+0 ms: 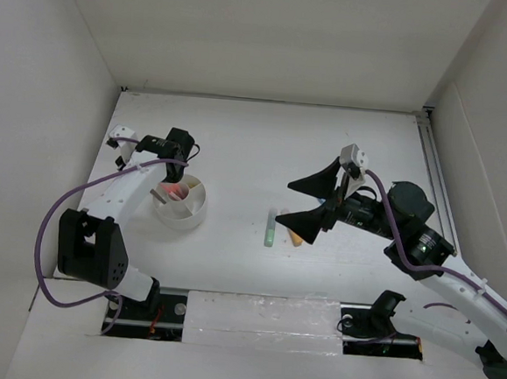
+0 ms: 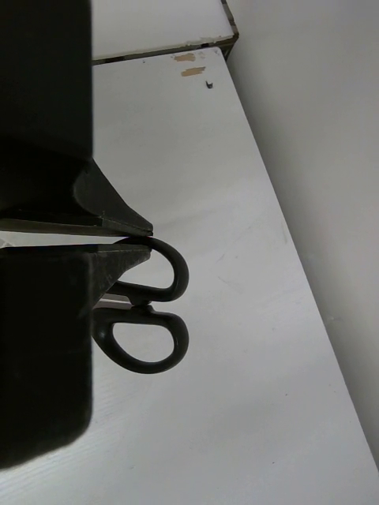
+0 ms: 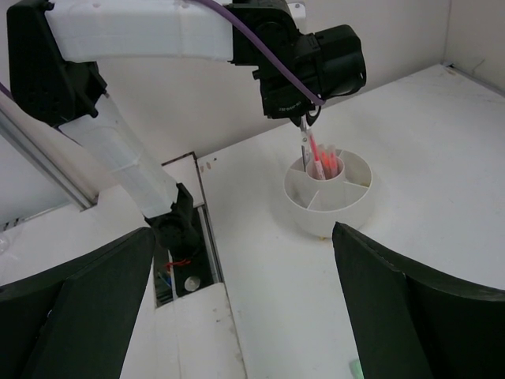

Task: Sort the stationery into containers
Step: Place the scissors in the storage box.

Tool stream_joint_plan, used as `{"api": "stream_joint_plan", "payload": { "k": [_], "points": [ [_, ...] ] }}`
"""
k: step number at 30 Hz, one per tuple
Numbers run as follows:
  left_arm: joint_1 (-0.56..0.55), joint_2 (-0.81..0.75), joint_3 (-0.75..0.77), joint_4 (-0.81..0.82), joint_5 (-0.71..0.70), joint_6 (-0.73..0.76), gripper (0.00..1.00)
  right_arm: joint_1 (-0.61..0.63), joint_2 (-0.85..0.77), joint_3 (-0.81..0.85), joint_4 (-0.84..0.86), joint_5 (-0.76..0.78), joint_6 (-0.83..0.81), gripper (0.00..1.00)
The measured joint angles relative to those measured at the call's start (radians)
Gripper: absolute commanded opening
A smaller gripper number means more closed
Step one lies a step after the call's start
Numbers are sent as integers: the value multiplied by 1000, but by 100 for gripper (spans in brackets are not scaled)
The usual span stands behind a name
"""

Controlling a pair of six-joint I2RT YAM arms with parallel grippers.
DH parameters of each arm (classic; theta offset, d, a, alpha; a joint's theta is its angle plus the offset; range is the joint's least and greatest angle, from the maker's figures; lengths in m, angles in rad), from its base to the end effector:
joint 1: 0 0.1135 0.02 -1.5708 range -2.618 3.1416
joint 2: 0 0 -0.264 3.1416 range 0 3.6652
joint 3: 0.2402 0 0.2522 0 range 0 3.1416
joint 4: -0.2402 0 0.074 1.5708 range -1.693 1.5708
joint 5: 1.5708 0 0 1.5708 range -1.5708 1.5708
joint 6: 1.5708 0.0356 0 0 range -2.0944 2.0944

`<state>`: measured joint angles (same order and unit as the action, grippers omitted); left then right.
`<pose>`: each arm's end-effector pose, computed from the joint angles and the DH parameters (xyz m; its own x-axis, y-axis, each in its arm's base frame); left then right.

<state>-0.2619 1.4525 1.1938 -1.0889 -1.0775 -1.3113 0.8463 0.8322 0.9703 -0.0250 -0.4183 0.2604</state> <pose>0.2603 -0.0373 0.2824 -0.1782 -0.4261 -0.8870 -0.9273 0.3744 0.0065 0.1101 0.1462 0.4139 -0.1728 0.1598 -0.9719 -0.9389 0.2714 0.2115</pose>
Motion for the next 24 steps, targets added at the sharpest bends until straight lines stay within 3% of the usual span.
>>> {"api": "stream_joint_plan", "payload": {
  "k": [24],
  "points": [
    [-70,-2,0,-20,-15,-22,0,12,0,-3,-6,2,-2,100]
  ]
}}
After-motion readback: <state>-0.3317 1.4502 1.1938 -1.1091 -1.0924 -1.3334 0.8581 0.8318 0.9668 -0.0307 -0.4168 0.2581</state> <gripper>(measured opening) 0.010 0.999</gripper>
